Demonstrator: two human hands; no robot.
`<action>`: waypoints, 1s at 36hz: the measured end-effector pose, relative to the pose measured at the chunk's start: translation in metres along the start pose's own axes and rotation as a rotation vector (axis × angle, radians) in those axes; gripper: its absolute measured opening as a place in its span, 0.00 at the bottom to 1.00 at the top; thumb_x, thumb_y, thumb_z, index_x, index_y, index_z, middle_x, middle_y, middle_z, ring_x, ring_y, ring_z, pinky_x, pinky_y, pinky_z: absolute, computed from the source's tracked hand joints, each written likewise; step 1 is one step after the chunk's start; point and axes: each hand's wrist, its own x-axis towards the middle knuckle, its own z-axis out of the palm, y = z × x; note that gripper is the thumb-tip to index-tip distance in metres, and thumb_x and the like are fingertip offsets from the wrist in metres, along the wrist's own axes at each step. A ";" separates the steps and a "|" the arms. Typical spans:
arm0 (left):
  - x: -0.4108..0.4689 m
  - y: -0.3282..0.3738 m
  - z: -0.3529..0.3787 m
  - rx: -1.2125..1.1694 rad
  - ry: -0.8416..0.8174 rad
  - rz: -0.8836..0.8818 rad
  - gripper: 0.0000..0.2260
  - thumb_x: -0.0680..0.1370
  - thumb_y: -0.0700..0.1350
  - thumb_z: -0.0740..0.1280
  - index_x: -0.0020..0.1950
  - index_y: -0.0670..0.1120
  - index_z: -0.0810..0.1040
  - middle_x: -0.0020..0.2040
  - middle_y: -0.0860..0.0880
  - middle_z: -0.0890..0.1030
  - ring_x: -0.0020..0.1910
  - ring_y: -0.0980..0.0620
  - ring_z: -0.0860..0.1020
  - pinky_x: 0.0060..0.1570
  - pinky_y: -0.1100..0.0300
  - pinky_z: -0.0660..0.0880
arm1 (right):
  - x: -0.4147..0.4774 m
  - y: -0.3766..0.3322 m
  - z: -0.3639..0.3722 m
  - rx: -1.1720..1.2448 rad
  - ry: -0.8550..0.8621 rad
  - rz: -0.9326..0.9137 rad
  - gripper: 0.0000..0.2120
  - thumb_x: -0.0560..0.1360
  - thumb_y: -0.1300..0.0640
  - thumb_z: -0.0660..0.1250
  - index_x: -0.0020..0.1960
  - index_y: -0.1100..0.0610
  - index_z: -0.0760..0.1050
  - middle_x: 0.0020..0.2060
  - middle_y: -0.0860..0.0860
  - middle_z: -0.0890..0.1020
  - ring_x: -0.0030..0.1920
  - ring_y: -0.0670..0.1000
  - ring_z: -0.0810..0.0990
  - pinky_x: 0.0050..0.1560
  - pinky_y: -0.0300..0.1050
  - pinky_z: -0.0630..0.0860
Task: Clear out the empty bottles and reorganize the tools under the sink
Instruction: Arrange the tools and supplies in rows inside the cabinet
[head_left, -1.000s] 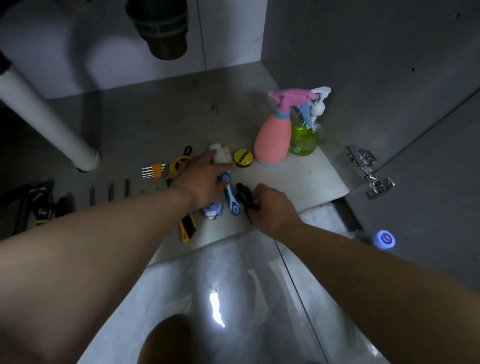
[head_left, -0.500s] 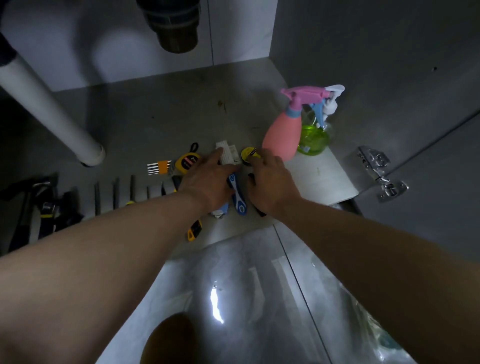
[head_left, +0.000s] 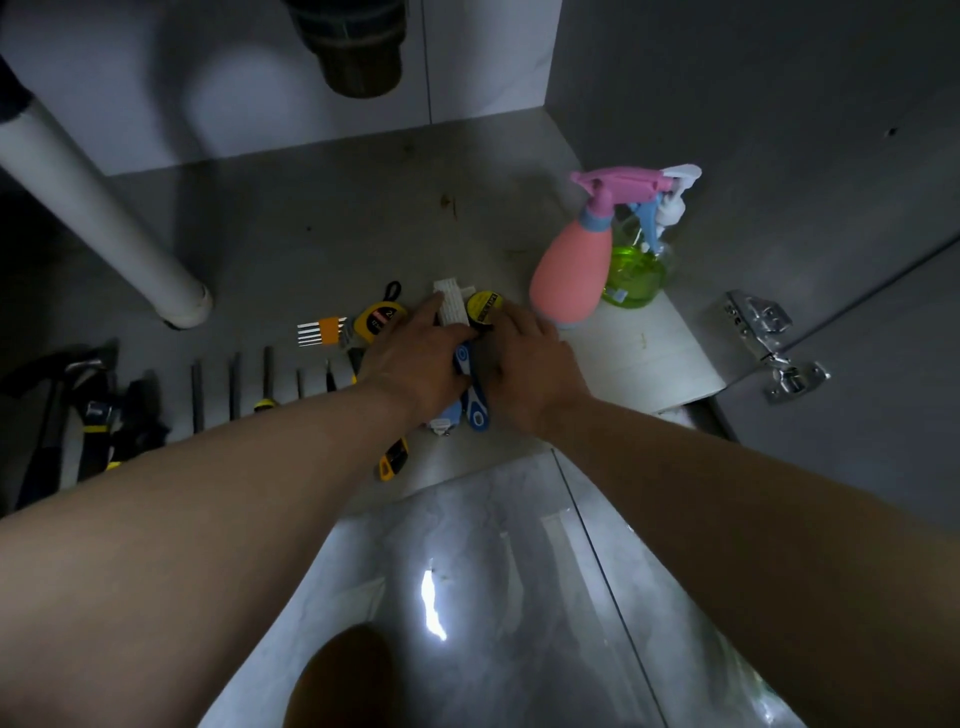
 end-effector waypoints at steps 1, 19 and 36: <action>-0.001 0.000 0.000 -0.004 0.002 -0.003 0.27 0.78 0.54 0.69 0.76 0.59 0.68 0.83 0.47 0.51 0.79 0.42 0.60 0.75 0.48 0.62 | -0.006 0.001 0.000 0.008 0.051 0.035 0.27 0.77 0.49 0.66 0.73 0.57 0.65 0.72 0.56 0.66 0.67 0.60 0.68 0.59 0.57 0.74; -0.010 0.013 0.009 0.027 0.161 -0.023 0.24 0.77 0.53 0.71 0.73 0.54 0.74 0.79 0.44 0.62 0.77 0.43 0.61 0.75 0.47 0.61 | -0.054 0.023 0.000 0.230 0.034 0.167 0.19 0.78 0.51 0.68 0.61 0.62 0.69 0.55 0.60 0.75 0.53 0.62 0.77 0.47 0.51 0.74; -0.101 0.183 0.050 -0.135 -0.270 0.697 0.09 0.80 0.48 0.66 0.60 0.53 0.79 0.53 0.53 0.77 0.56 0.51 0.76 0.57 0.54 0.74 | -0.357 0.142 -0.013 0.761 -0.276 1.243 0.24 0.73 0.37 0.71 0.40 0.61 0.79 0.23 0.50 0.76 0.22 0.50 0.74 0.26 0.40 0.73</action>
